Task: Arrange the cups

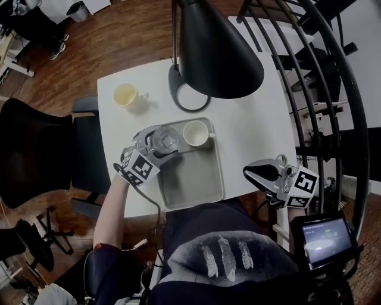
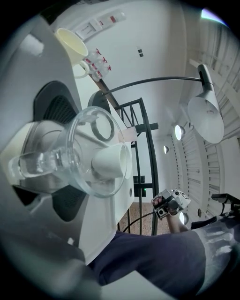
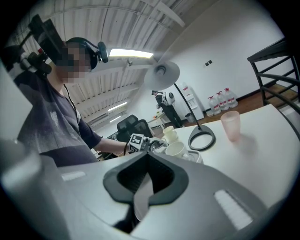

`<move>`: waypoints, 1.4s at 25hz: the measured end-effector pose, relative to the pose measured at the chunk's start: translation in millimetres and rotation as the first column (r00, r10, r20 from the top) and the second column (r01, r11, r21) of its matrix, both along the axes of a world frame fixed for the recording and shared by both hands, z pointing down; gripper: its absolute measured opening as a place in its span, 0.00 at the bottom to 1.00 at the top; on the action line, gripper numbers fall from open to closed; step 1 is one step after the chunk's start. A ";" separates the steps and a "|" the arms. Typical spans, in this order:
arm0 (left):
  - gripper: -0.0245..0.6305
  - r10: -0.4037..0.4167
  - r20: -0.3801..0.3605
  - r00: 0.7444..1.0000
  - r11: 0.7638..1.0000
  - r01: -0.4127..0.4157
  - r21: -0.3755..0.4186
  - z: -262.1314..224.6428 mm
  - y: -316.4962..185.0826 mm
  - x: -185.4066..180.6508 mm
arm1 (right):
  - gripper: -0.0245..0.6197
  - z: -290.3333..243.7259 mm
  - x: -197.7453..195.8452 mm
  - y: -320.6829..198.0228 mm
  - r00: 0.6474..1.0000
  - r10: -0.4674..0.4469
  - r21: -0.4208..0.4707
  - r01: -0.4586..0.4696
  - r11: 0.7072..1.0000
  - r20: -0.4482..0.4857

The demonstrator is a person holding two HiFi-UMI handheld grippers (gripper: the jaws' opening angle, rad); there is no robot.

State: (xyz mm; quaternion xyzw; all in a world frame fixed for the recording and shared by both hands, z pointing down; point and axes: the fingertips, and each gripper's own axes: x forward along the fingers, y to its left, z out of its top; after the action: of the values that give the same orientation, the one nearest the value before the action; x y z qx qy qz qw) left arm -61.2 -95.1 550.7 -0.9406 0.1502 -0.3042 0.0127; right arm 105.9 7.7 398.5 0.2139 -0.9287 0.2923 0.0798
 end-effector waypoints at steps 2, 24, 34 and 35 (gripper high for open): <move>0.78 -0.038 -0.048 0.998 0.999 0.037 -0.027 -5.3 0.1 4.2 | 0.04 -1.9 0.7 2.5 1.000 -0.001 0.003 0.001 1.000 -0.002; 0.78 -0.234 -0.732 0.640 0.957 0.284 -0.058 -285.3 51.6 -38.2 | 0.04 -70.6 -16.7 -7.2 0.983 -0.069 0.123 0.048 0.991 0.172; 0.06 -0.314 -0.715 0.624 0.910 0.413 -0.038 -298.1 72.7 -64.9 | 0.05 -105.0 -22.8 -19.7 0.944 -0.102 0.198 0.040 0.979 0.315; 0.06 -0.319 -0.705 0.633 0.911 0.411 -0.043 -293.8 74.9 -61.3 | 0.05 -104.4 -23.1 -19.9 0.945 -0.104 0.201 0.042 0.979 0.311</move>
State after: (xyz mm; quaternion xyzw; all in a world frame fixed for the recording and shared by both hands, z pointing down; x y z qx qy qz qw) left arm -122.5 -20.2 257.0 -0.9317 0.3491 0.0871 -0.0497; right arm 82.9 -12.2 294.1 0.1355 -0.9604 0.2290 -0.0821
